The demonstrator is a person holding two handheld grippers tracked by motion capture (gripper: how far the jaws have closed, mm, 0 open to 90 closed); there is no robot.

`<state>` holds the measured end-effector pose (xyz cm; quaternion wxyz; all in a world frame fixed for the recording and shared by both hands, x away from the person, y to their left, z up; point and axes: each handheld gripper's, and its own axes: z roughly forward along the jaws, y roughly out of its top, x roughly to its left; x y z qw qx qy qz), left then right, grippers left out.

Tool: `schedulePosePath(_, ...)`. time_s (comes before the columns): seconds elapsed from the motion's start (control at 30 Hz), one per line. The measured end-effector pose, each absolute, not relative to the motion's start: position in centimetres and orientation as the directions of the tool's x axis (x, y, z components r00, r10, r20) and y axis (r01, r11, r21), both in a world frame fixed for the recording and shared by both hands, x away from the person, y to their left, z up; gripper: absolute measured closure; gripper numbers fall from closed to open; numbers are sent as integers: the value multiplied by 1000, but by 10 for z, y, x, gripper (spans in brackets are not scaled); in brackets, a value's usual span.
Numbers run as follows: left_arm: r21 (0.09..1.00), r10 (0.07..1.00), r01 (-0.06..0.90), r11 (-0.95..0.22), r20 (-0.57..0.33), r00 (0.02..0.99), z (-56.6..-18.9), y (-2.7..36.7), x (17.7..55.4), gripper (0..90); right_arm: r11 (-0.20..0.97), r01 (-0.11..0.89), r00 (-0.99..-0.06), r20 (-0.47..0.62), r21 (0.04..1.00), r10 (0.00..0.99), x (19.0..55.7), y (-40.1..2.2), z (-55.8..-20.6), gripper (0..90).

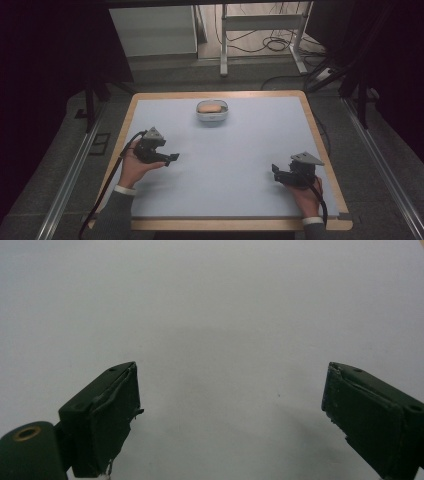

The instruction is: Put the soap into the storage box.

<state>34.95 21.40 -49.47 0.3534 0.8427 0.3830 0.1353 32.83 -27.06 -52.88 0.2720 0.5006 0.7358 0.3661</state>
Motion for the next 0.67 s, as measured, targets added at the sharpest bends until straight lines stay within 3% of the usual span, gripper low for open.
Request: schedulePosePath(0.67, 680, 757, 588, -438, -73, 650, -524, 224, 330, 204, 224, 521, -360, -26, 824, 933, 327, -272, -528, 79)
